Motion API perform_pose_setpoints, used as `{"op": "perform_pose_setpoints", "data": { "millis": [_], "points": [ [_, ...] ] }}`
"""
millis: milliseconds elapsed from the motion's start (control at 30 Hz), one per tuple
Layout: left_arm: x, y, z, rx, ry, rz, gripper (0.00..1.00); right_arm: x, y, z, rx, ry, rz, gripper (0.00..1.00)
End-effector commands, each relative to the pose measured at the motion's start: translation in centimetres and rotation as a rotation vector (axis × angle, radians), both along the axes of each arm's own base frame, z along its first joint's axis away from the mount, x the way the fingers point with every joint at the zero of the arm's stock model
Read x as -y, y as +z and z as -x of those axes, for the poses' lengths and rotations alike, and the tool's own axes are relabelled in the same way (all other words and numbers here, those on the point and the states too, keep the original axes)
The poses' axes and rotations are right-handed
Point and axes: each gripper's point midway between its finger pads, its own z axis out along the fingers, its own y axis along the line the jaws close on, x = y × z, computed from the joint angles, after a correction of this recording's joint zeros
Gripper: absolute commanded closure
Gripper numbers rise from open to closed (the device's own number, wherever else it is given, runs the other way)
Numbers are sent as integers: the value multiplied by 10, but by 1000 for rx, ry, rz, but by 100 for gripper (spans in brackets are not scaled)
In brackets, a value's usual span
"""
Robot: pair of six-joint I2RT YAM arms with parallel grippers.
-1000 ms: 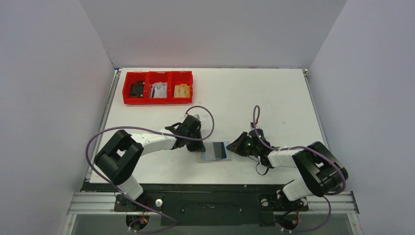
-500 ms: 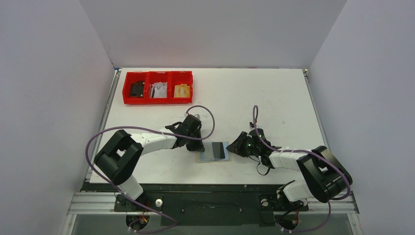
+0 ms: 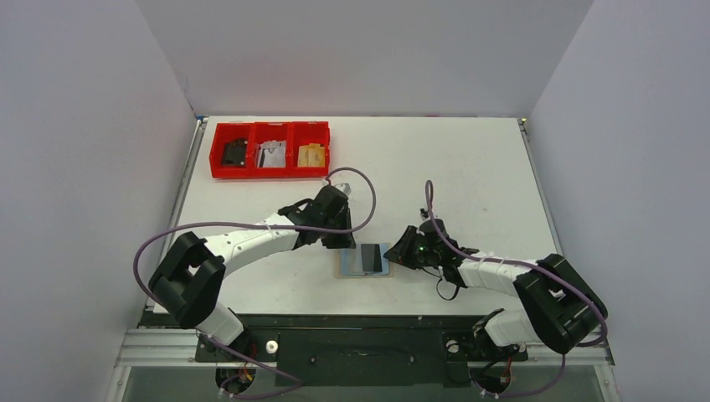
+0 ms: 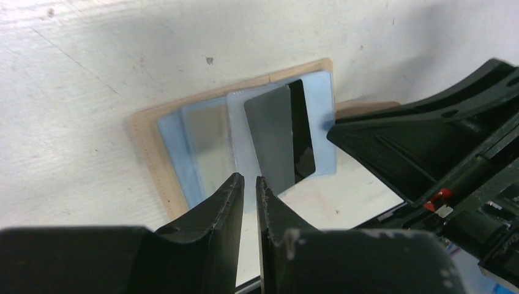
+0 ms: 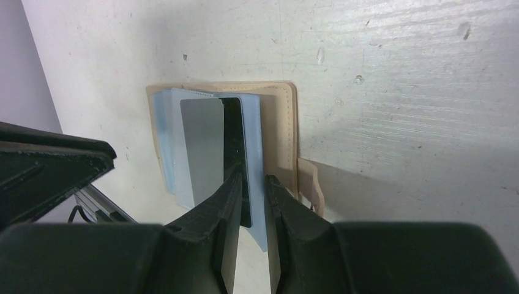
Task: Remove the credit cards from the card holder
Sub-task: Remove the credit card from the card holder.
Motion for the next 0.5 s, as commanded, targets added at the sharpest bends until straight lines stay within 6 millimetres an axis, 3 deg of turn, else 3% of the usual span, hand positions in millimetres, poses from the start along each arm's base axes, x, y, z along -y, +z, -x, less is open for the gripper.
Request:
{"op": "perform_pose_setpoints", "data": {
  "millis": [0,200,467],
  "points": [
    [20,15,4,23,-74,50,88,-5,24,-15,82,-13,0,82],
    [26,-7,9,-12,-88,34,90,-18,33,-15,97,12,7,82],
    [25,-45,14,-60,-93,14,95,-23,28,-14,83,17,13,82]
  ]
}}
